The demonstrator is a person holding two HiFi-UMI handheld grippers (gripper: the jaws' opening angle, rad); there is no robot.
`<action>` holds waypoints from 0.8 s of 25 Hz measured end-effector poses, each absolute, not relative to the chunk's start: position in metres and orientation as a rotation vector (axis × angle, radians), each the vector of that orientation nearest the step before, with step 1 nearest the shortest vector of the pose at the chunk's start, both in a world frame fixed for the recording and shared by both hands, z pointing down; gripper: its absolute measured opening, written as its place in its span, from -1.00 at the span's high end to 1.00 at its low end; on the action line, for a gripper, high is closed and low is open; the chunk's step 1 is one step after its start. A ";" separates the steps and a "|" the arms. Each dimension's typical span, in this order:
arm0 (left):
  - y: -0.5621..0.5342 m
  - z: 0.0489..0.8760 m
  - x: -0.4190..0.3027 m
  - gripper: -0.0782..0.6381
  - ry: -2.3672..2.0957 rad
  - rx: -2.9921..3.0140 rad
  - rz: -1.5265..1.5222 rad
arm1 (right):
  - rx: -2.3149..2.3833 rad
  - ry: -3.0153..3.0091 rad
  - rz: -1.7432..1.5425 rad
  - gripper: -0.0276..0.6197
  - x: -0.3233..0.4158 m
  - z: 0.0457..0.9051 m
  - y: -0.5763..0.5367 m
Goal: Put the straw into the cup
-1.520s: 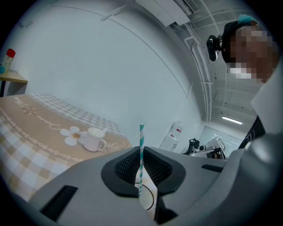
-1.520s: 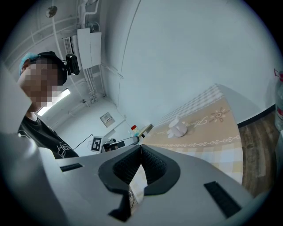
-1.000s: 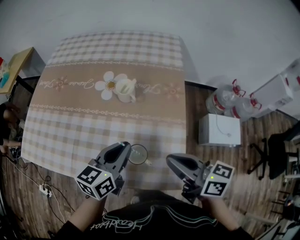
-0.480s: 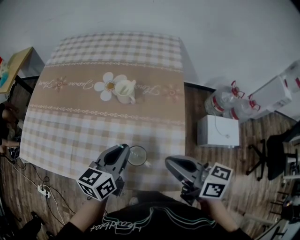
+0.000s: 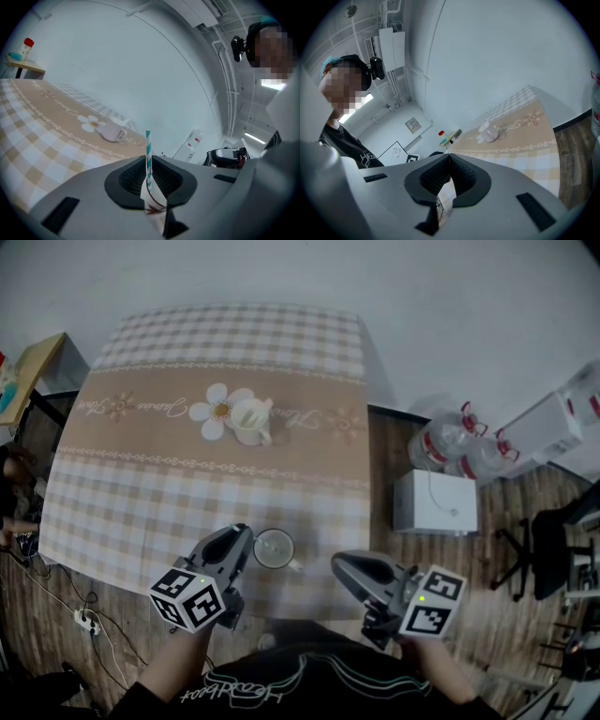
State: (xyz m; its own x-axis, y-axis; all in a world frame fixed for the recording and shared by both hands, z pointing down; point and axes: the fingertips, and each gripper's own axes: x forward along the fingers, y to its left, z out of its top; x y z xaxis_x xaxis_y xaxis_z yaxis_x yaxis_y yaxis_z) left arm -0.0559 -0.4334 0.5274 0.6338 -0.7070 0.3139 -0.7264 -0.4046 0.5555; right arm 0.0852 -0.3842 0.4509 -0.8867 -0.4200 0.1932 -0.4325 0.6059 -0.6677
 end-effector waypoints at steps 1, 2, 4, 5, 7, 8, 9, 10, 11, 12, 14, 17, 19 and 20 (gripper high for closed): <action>-0.433 0.528 -0.057 0.73 -1.116 2.179 0.041 | 0.743 -2.801 1.168 0.88 0.085 0.450 -0.383; -0.432 0.528 -0.058 0.73 -1.120 2.176 0.043 | 0.744 -2.803 1.165 0.88 0.085 0.449 -0.382; -0.431 0.528 -0.062 0.72 -1.127 2.170 0.046 | 0.748 -2.806 1.161 0.88 0.085 0.448 -0.382; -0.431 0.528 -0.064 0.70 -1.130 2.165 0.048 | 0.750 -2.807 1.160 0.88 0.085 0.447 -0.382; -0.429 0.527 -0.068 0.62 -1.129 2.152 0.049 | 0.752 -2.810 1.159 0.88 0.084 0.445 -0.381; -0.425 0.527 -0.070 0.56 -1.125 2.148 0.048 | 0.751 -2.815 1.155 0.88 0.084 0.445 -0.378; -0.417 0.527 -0.072 0.49 -1.123 2.150 0.045 | 0.747 -2.824 1.145 0.88 0.083 0.445 -0.371; -0.404 0.527 -0.074 0.44 -1.125 2.160 0.039 | 0.741 -2.840 1.127 0.88 0.081 0.446 -0.359; -0.387 0.527 -0.078 0.41 -1.134 2.174 0.030 | 0.732 -2.859 1.104 0.88 0.079 0.448 -0.342; -0.369 0.526 -0.082 0.40 -1.144 2.188 0.021 | 0.723 -2.876 1.083 0.88 0.076 0.450 -0.325; -0.354 0.520 -0.088 0.40 -1.147 2.199 0.007 | 0.716 -2.886 1.068 0.88 0.072 0.448 -0.312; -0.367 0.500 -0.092 0.40 -1.104 2.184 -0.023 | 0.720 -2.869 1.081 0.88 0.068 0.436 -0.332; -0.347 0.487 -0.097 0.40 -1.093 2.178 -0.064 | 0.709 -2.877 1.067 0.88 0.064 0.433 -0.317; -0.335 0.481 -0.099 0.40 -1.091 2.184 -0.082 | 0.702 -2.885 1.060 0.88 0.062 0.433 -0.306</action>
State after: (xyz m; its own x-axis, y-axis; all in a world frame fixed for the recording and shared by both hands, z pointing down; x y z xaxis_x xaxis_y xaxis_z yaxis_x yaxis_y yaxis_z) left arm -0.0994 -0.3346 0.4811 0.6461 -0.7263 0.2345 -0.6833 -0.4136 0.6017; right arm 0.0619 -0.3058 0.4326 -0.9007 -0.4114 0.1396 -0.4038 0.6745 -0.6180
